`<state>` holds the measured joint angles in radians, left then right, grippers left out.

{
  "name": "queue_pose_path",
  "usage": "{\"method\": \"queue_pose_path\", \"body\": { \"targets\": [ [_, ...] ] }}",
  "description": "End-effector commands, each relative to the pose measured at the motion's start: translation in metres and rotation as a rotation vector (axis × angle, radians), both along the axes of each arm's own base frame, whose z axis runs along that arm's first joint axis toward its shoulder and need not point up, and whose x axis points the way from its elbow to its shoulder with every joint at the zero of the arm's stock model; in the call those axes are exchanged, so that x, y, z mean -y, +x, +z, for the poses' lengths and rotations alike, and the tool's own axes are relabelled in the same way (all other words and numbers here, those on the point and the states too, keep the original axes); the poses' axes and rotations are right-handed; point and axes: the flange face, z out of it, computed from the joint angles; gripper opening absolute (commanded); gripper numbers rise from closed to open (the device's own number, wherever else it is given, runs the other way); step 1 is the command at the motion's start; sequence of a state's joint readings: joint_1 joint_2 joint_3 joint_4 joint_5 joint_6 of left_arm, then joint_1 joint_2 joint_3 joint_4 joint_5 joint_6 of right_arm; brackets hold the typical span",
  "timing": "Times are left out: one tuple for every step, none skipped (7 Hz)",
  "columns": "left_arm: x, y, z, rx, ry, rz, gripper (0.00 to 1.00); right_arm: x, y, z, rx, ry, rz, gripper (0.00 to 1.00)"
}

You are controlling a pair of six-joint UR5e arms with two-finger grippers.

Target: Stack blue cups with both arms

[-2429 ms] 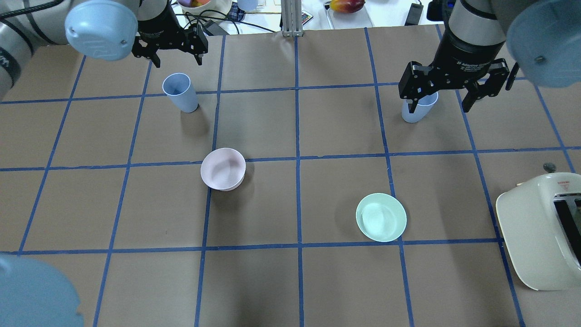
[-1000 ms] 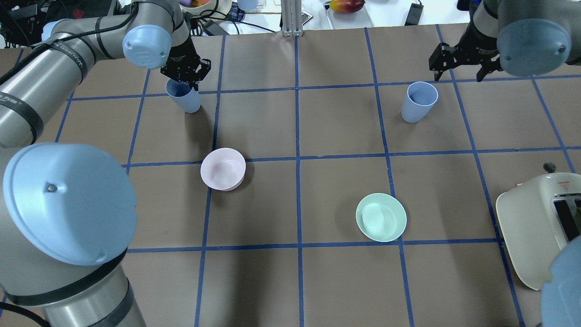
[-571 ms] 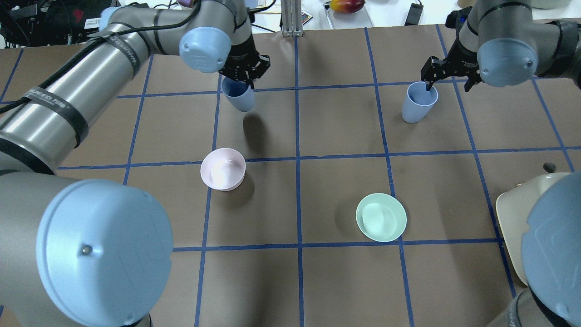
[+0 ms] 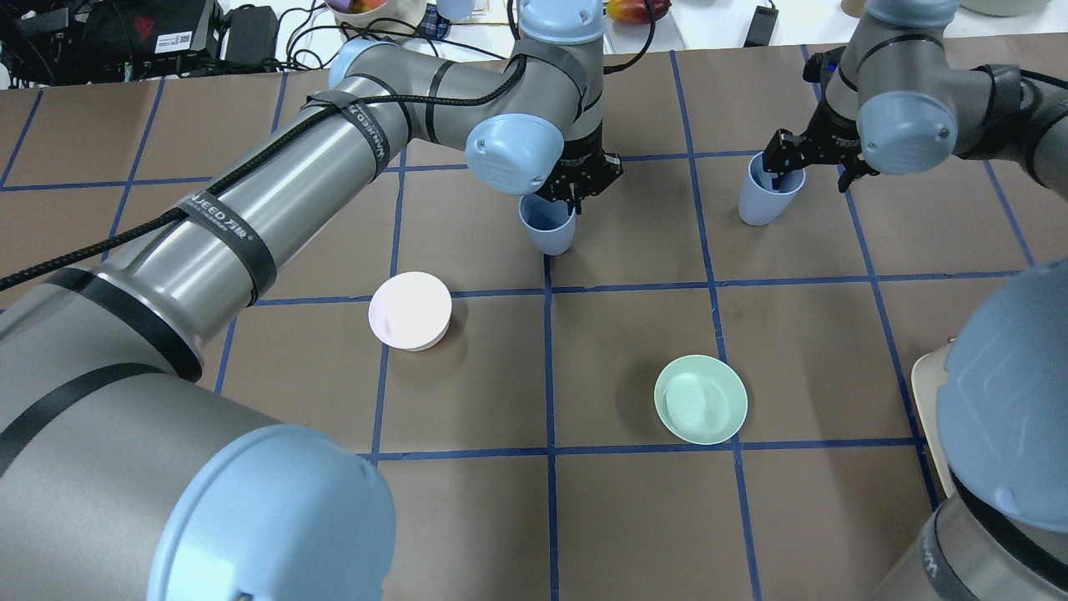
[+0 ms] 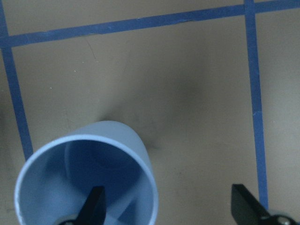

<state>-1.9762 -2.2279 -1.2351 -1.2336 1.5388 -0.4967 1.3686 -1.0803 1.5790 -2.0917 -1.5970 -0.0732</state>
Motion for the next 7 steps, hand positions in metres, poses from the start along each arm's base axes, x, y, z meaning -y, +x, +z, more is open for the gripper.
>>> {"method": "queue_pose_path", "body": {
  "targets": [
    [-0.001, 0.0, -0.006, 0.014, 0.003, 0.01, 0.99, 0.0, 0.0, -0.006, 0.004, 0.011, 0.009, 0.26],
    [0.006, 0.008, 0.012, 0.006, -0.025, 0.013, 1.0, 0.0, 0.0, -0.008, 0.003, 0.014, -0.001, 0.01],
    [0.012, 0.029, 0.043, 0.003, -0.057, 0.041, 1.0, 0.001, 0.0, -0.008, 0.002, 0.016, -0.004, 0.0],
    [0.007, 0.059, 0.096, -0.002, -0.068, 0.077, 1.0, 0.003, -0.001, 0.0, -0.003, 0.006, -0.004, 0.0],
    [-0.001, 0.094, 0.137, 0.001, -0.082, 0.106, 1.0, 0.002, 0.002, 0.015, -0.007, -0.01, 0.0, 0.0],
    [-0.011, 0.135, 0.17, 0.005, -0.08, 0.109, 1.0, 0.004, 0.002, 0.03, -0.009, -0.016, 0.0, 0.0],
    [-0.045, 0.157, 0.195, 0.018, -0.053, 0.074, 1.0, 0.0, 0.013, 0.074, 0.011, 0.007, -0.019, 0.0]
  ]
}}
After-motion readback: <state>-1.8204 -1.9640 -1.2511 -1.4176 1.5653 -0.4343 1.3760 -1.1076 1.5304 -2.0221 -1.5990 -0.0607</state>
